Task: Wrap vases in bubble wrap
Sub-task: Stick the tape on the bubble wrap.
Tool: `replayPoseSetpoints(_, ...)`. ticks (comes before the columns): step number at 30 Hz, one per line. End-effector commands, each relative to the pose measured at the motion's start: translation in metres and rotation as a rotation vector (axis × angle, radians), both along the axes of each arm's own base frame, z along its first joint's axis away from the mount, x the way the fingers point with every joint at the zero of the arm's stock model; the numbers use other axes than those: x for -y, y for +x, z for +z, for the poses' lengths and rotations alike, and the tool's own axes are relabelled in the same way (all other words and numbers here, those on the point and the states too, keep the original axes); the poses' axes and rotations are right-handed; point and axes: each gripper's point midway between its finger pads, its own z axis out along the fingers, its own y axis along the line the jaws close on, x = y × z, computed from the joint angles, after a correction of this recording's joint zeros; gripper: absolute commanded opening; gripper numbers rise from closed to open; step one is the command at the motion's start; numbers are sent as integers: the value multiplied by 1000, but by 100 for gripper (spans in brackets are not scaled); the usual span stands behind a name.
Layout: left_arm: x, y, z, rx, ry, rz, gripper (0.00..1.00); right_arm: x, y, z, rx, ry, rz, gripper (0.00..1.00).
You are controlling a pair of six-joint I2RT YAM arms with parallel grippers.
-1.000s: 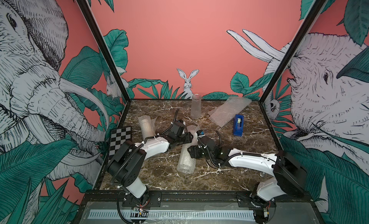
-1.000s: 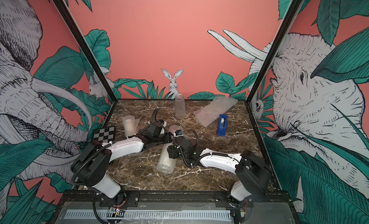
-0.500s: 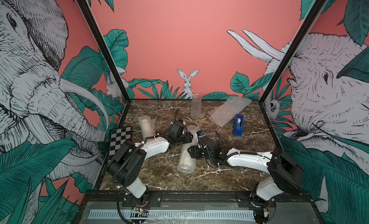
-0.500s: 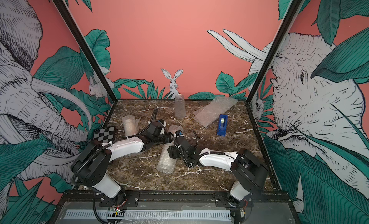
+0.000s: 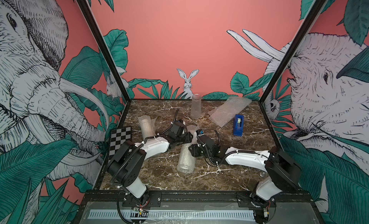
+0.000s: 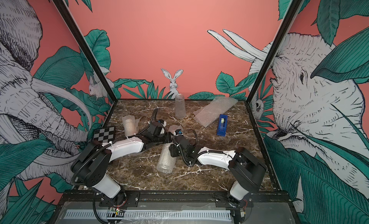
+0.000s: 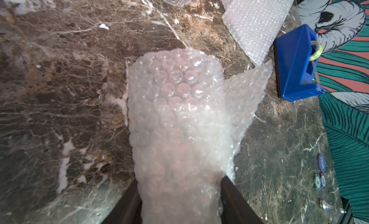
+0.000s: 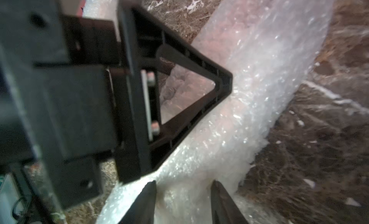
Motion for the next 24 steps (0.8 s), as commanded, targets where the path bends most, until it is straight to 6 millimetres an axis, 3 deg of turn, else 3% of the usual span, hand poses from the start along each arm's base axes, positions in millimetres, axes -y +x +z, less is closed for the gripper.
replayPoseSetpoints(1,-14,-21,-32,-117,88,6,22,-10,4,-7,-14,13,20,42)
replayPoseSetpoints(4,-15,-21,-33,-117,92,9,22,-4,3,-4,-5,2,13,48)
replayPoseSetpoints(13,-15,-18,-31,-112,94,6,22,42,2,9,21,45,-89,74)
replayPoseSetpoints(19,-11,-19,-24,-106,93,-30,26,37,-3,-1,-16,125,-78,81)
replayPoseSetpoints(24,-6,-19,-5,-93,99,-74,39,38,-3,-22,-66,125,-106,82)
